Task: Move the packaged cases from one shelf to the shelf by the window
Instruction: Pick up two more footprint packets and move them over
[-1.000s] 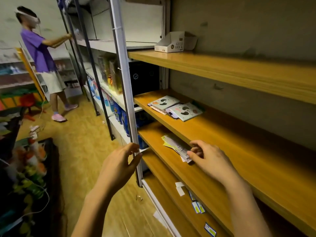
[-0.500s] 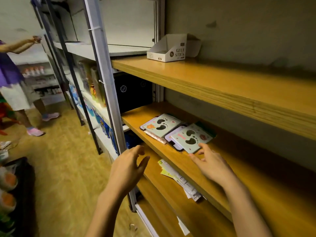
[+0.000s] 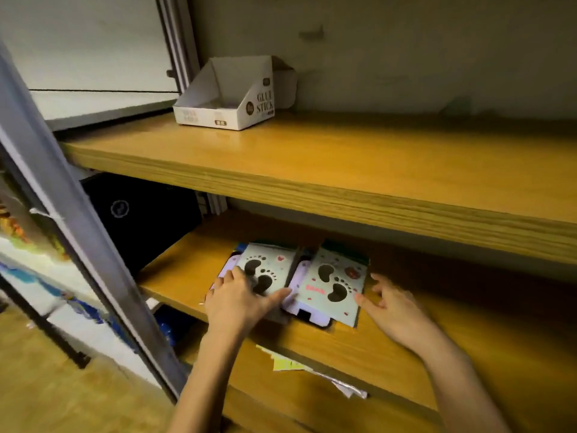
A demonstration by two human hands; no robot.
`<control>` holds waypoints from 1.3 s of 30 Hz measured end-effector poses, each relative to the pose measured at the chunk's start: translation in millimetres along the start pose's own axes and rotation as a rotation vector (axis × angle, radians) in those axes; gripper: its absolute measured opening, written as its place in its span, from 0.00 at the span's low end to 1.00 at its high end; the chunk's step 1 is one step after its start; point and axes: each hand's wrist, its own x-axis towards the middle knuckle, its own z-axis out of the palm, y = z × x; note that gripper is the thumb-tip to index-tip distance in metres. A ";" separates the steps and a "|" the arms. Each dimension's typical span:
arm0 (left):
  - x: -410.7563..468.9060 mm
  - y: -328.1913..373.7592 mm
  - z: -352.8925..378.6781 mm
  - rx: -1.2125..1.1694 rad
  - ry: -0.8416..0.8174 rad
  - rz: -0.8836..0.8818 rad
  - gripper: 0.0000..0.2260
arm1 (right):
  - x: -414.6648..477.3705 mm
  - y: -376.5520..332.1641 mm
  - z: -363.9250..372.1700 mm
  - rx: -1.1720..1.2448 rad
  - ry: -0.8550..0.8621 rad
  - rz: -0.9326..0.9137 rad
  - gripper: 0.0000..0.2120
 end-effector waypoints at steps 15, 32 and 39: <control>58.4 -29.5 -39.7 -0.337 -0.245 0.170 0.24 | -7.4 -53.1 46.7 -0.006 0.116 0.375 0.52; 55.3 -70.5 -40.5 -0.916 -0.301 0.243 0.14 | 41.8 -66.9 67.1 0.264 0.271 0.500 0.56; 43.9 -43.7 -35.2 -0.942 -0.385 0.300 0.10 | 2.9 -26.8 59.0 0.811 0.466 0.335 0.21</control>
